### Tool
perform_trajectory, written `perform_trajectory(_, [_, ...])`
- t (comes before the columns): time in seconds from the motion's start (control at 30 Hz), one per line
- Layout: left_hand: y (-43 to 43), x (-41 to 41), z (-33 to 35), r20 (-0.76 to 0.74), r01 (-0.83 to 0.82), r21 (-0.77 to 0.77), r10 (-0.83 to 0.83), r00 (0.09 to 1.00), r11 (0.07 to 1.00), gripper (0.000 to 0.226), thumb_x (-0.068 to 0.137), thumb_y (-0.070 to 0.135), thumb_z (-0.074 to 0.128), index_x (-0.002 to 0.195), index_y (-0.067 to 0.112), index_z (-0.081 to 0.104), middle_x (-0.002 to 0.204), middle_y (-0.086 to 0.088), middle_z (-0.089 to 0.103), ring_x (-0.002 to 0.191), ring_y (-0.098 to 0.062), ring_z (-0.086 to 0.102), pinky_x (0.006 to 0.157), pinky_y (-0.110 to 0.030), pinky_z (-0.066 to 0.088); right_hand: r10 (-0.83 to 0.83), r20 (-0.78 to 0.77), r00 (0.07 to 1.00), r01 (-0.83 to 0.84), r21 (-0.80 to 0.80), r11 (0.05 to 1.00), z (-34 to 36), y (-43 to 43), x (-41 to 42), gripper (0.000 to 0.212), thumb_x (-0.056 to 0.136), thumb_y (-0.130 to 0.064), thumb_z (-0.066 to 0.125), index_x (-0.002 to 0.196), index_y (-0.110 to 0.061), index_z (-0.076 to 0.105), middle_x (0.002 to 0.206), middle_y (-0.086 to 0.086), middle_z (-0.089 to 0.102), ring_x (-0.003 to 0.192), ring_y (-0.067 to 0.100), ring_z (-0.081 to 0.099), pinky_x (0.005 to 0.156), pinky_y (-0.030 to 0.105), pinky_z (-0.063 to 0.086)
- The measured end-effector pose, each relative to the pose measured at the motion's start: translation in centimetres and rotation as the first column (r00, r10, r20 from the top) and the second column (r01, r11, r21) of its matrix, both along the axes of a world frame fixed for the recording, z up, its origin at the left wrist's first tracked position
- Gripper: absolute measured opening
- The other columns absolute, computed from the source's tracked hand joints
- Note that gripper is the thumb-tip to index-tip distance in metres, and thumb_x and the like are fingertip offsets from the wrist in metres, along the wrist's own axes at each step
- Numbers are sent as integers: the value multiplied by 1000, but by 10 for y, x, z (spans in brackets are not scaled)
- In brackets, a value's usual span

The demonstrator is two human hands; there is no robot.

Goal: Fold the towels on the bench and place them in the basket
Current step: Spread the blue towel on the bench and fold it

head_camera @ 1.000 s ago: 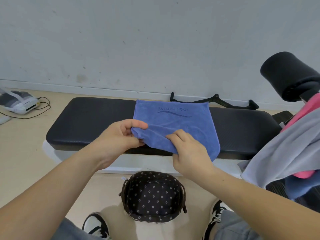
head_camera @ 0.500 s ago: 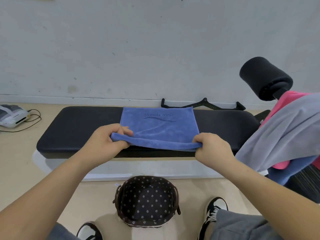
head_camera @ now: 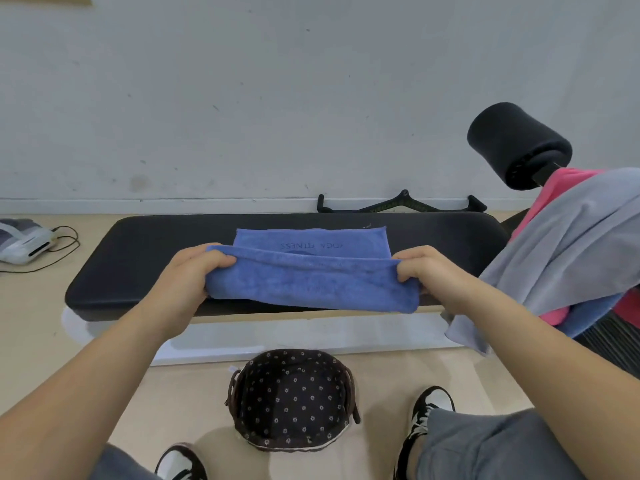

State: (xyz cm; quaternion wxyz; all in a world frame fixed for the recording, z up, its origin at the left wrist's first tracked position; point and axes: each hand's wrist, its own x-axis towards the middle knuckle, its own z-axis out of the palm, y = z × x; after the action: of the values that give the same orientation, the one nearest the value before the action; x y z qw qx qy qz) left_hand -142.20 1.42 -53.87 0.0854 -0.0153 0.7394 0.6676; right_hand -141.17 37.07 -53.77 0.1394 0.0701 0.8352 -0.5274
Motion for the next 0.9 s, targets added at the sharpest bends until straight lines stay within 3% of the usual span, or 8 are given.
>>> perform_trajectory(0.1, [6,-12,-2,69,-93,66,89,994,993,24,99,11,54,101,9,77,102,-12,79,96,-26,74,92,-43,53,-112,31,993,115,-124,986,-8,-1,-18,25,73,-13,54,76,7,39,77,15,34,71,29,31,63,37,29])
perform_trajectory(0.17, [12,-24,-8,84,-111,6,111,990,994,23,103,18,55,108,16,76,103,-5,80,97,-22,76,90,-41,56,-188,13,982,188,-144,972,-15,-2,-33,31,87,-17,56,98,11,59,86,24,62,79,35,61,70,44,47])
perform_trajectory(0.23, [15,-41,-16,49,-119,-120,125,991,986,21,105,26,55,109,23,76,101,2,81,96,-18,76,85,-38,58,-260,-6,966,258,-103,961,-22,-5,-48,27,96,-18,55,111,0,68,101,20,74,94,35,73,79,46,56])
perform_trajectory(0.4, [20,-82,-33,-63,-165,-351,153,986,922,23,105,30,54,101,15,71,97,-5,75,87,-22,70,66,-29,51,-299,-133,945,310,72,948,-39,-15,-86,28,93,-21,53,104,2,64,82,15,58,73,24,53,66,39,43])
perform_trajectory(0.5, [19,-101,-41,-25,-121,-522,127,992,844,31,99,28,59,86,0,61,87,-21,67,68,-24,56,58,-32,41,-267,-165,949,297,195,935,-47,-17,-98,32,95,-25,56,94,7,60,74,12,51,68,22,46,61,38,38])
perform_trajectory(0.57, [17,-111,-45,23,-94,-572,130,991,815,29,97,24,57,77,3,51,76,-20,52,64,-21,45,56,-32,33,-251,-171,953,287,238,928,-51,-16,-106,36,95,-28,56,92,8,59,73,12,51,67,23,47,60,37,38])
perform_trajectory(0.77, [12,-121,-52,3,-82,-625,108,994,777,30,104,28,49,99,0,59,93,-19,65,75,-25,54,62,-36,41,-259,-254,932,328,280,902,-59,-11,-116,29,102,-25,52,77,-13,46,68,1,43,62,15,38,56,29,34])
perform_trajectory(0.9, [17,-118,-51,-52,-92,-707,78,996,701,28,99,31,58,94,4,59,79,-9,61,68,-22,54,58,-34,41,-285,-253,924,359,322,876,-61,-13,-116,16,99,-30,60,95,-14,61,82,-2,62,75,16,58,61,29,45])
